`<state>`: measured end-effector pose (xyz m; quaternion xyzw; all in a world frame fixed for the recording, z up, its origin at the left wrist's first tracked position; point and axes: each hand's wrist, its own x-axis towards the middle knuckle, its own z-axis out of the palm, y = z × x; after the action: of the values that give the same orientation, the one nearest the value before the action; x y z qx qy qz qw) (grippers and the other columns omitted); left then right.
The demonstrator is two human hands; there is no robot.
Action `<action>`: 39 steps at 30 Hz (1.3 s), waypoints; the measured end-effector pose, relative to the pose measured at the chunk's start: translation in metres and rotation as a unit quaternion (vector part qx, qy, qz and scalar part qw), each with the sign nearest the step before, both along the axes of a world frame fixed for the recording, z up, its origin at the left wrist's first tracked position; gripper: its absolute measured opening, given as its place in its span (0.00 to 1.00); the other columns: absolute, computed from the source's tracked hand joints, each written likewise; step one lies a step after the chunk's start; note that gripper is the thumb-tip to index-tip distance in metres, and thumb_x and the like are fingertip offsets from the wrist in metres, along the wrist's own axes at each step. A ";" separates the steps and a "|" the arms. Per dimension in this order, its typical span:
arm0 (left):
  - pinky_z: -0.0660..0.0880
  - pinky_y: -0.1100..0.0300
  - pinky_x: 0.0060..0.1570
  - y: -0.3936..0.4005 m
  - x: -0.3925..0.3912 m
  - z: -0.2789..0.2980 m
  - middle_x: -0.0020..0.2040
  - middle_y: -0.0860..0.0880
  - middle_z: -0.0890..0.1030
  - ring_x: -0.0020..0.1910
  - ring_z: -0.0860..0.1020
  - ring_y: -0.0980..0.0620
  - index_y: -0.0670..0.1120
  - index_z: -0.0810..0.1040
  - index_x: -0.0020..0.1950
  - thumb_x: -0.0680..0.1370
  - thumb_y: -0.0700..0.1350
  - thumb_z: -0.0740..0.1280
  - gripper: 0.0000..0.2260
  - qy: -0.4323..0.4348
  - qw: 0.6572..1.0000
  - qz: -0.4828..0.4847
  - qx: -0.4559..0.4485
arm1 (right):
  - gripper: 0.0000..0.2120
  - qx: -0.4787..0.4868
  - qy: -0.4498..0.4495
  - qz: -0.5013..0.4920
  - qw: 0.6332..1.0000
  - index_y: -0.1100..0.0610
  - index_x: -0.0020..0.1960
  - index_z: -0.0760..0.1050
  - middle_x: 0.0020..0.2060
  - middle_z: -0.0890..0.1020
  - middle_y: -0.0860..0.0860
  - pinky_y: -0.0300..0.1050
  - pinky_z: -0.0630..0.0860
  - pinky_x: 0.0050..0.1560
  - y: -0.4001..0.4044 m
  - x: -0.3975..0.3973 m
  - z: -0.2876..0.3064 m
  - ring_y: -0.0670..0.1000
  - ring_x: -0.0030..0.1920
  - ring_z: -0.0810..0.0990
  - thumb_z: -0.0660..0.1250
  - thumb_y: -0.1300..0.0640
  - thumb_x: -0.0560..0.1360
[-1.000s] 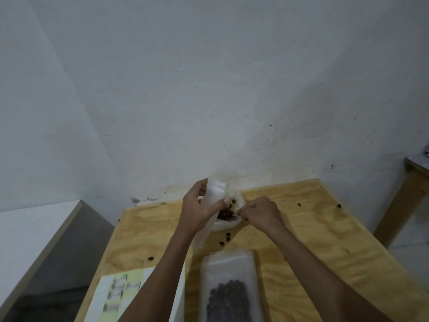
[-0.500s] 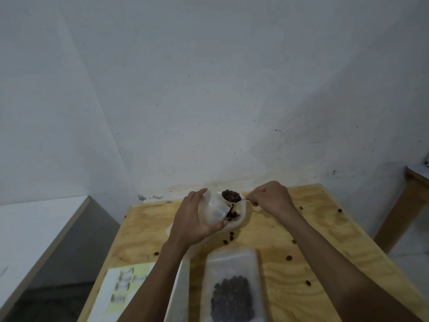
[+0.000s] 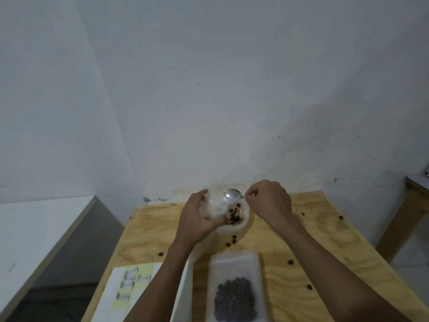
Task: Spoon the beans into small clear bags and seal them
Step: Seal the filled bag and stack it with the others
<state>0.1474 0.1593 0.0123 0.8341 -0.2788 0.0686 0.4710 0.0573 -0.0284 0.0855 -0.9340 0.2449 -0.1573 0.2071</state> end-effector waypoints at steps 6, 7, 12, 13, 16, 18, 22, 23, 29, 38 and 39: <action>0.78 0.69 0.37 -0.004 -0.003 0.011 0.62 0.55 0.78 0.56 0.79 0.56 0.52 0.73 0.72 0.59 0.68 0.77 0.44 0.076 0.995 -0.030 -0.060 | 0.10 -0.043 0.055 -0.035 0.997 0.52 0.44 0.86 0.38 0.84 0.50 0.42 0.73 0.32 0.001 -0.003 -0.048 0.52 0.36 0.82 0.66 0.60 0.77; 0.77 0.71 0.36 -0.007 -0.003 0.014 0.61 0.55 0.79 0.54 0.80 0.57 0.52 0.75 0.70 0.59 0.68 0.77 0.42 0.092 0.993 -0.041 -0.060 | 0.11 -0.046 0.059 -0.036 0.997 0.53 0.45 0.86 0.39 0.84 0.50 0.42 0.72 0.33 0.002 -0.004 -0.055 0.52 0.38 0.82 0.66 0.62 0.76; 0.81 0.53 0.50 -0.022 0.003 0.015 0.54 0.52 0.85 0.52 0.84 0.52 0.52 0.82 0.60 0.64 0.64 0.76 0.28 0.178 0.973 -0.074 -0.128 | 0.10 -0.015 0.048 -0.020 0.999 0.54 0.51 0.85 0.45 0.85 0.51 0.44 0.74 0.36 0.009 -0.004 -0.072 0.53 0.43 0.83 0.66 0.62 0.77; 0.82 0.48 0.51 -0.025 0.004 0.016 0.53 0.51 0.86 0.54 0.84 0.49 0.51 0.83 0.58 0.65 0.63 0.76 0.26 0.196 0.966 -0.074 -0.151 | 0.10 0.002 0.042 -0.019 0.999 0.53 0.52 0.86 0.46 0.86 0.51 0.43 0.75 0.36 0.008 -0.004 -0.072 0.53 0.43 0.84 0.67 0.61 0.77; 0.80 0.38 0.53 -0.035 0.006 0.023 0.53 0.47 0.86 0.54 0.84 0.45 0.50 0.84 0.56 0.67 0.60 0.75 0.22 0.226 0.949 -0.075 -0.204 | 0.11 0.075 0.039 -0.026 0.996 0.52 0.45 0.87 0.42 0.87 0.51 0.41 0.72 0.31 0.002 -0.002 -0.072 0.52 0.39 0.84 0.66 0.61 0.77; 0.79 0.35 0.53 -0.041 0.007 0.027 0.54 0.44 0.85 0.55 0.83 0.42 0.48 0.84 0.56 0.68 0.59 0.75 0.21 0.234 0.942 -0.075 -0.228 | 0.14 0.139 0.041 -0.046 0.988 0.54 0.32 0.83 0.29 0.82 0.50 0.41 0.67 0.28 -0.003 0.002 -0.076 0.52 0.28 0.79 0.65 0.61 0.74; 0.78 0.30 0.52 -0.050 0.008 0.031 0.58 0.37 0.82 0.58 0.81 0.36 0.43 0.82 0.58 0.70 0.58 0.75 0.24 0.252 0.931 -0.087 -0.251 | 0.11 0.220 0.041 -0.063 0.973 0.59 0.29 0.79 0.24 0.75 0.53 0.42 0.64 0.32 -0.012 0.009 -0.082 0.54 0.26 0.74 0.68 0.58 0.70; 0.77 0.29 0.52 -0.050 0.008 0.030 0.57 0.36 0.81 0.58 0.81 0.34 0.42 0.82 0.57 0.70 0.58 0.75 0.25 0.249 0.932 -0.088 -0.248 | 0.10 0.229 0.041 -0.063 0.971 0.58 0.29 0.80 0.25 0.77 0.54 0.43 0.64 0.33 -0.014 0.010 -0.083 0.54 0.26 0.76 0.68 0.58 0.69; 0.80 0.36 0.49 -0.044 0.010 0.026 0.58 0.36 0.82 0.58 0.81 0.35 0.41 0.81 0.59 0.69 0.58 0.75 0.26 0.260 0.928 -0.086 -0.252 | 0.09 0.273 0.033 -0.070 0.959 0.62 0.39 0.85 0.32 0.85 0.55 0.44 0.73 0.33 -0.016 0.014 -0.088 0.53 0.31 0.81 0.69 0.58 0.67; 0.82 0.50 0.51 -0.020 0.018 0.015 0.55 0.52 0.85 0.53 0.84 0.50 0.51 0.81 0.62 0.65 0.63 0.76 0.29 0.164 0.976 -0.091 -0.115 | 0.14 0.282 0.021 -0.099 0.954 0.52 0.26 0.71 0.24 0.71 0.49 0.43 0.63 0.33 -0.012 0.013 -0.080 0.51 0.27 0.69 0.69 0.60 0.68; 0.80 0.57 0.48 -0.017 0.017 0.013 0.56 0.55 0.85 0.53 0.83 0.52 0.52 0.81 0.63 0.64 0.65 0.76 0.32 0.148 0.982 -0.086 -0.077 | 0.15 0.283 0.012 -0.098 0.954 0.52 0.26 0.70 0.24 0.70 0.49 0.43 0.63 0.33 -0.011 0.012 -0.080 0.51 0.27 0.69 0.69 0.60 0.69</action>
<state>0.1642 0.1424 0.0256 0.7692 -0.2704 -0.0756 0.5740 0.0696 -0.0398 0.0053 -0.8105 0.3722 -0.0896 0.4434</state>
